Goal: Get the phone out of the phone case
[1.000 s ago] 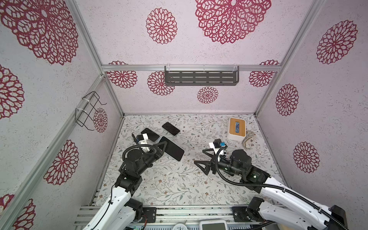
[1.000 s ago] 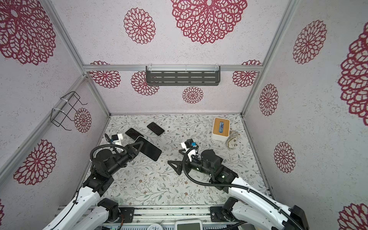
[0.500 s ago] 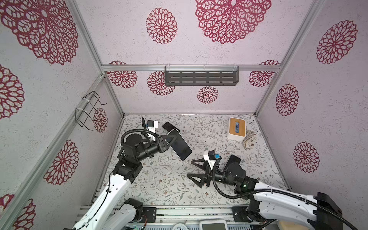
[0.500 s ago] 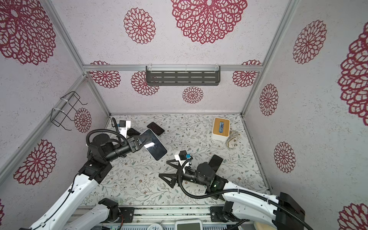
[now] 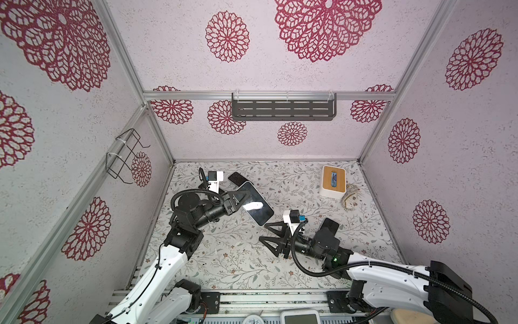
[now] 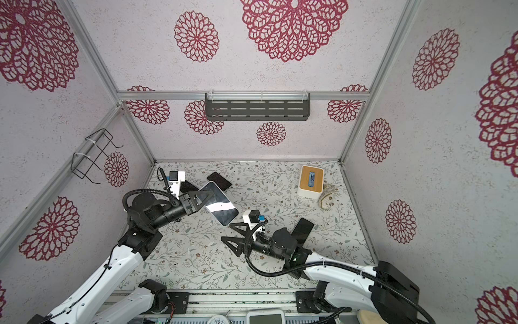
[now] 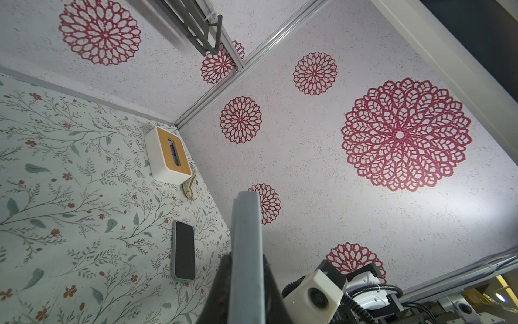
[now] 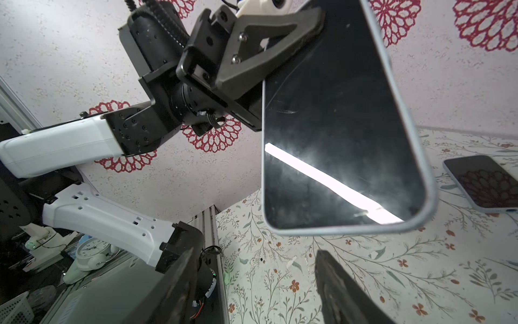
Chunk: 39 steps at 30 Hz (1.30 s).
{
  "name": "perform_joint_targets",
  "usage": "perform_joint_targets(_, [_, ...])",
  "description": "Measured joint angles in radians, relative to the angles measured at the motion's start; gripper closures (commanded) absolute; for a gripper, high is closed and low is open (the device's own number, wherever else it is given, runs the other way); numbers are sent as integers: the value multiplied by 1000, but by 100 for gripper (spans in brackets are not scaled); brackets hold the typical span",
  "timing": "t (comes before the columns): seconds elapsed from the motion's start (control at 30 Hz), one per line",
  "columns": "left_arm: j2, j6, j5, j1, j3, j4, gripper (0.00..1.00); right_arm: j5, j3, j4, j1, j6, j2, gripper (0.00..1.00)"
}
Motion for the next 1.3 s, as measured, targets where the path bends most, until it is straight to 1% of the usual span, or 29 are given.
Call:
perform_joint_targets(0.2, [-2, -31, 0, -3, -29, 47, 100, 8, 2, 40, 0, 10, 10, 43])
perform_joint_targets(0.5, [-6, -85, 0, -5, -72, 153, 100, 9, 2, 89, 0, 32, 32, 50])
perform_joint_targets(0.63, [-6, -105, -1, -8, -87, 198, 100, 10, 2, 100, -1, 44, 32, 59])
perform_joint_targets(0.83, [-6, -129, -2, -12, -109, 255, 100, 13, 2, 105, -3, 56, 32, 62])
perform_joint_targets(1.3, [9, -148, -9, -39, -119, 317, 100, 14, 2, 111, -9, 65, 32, 75])
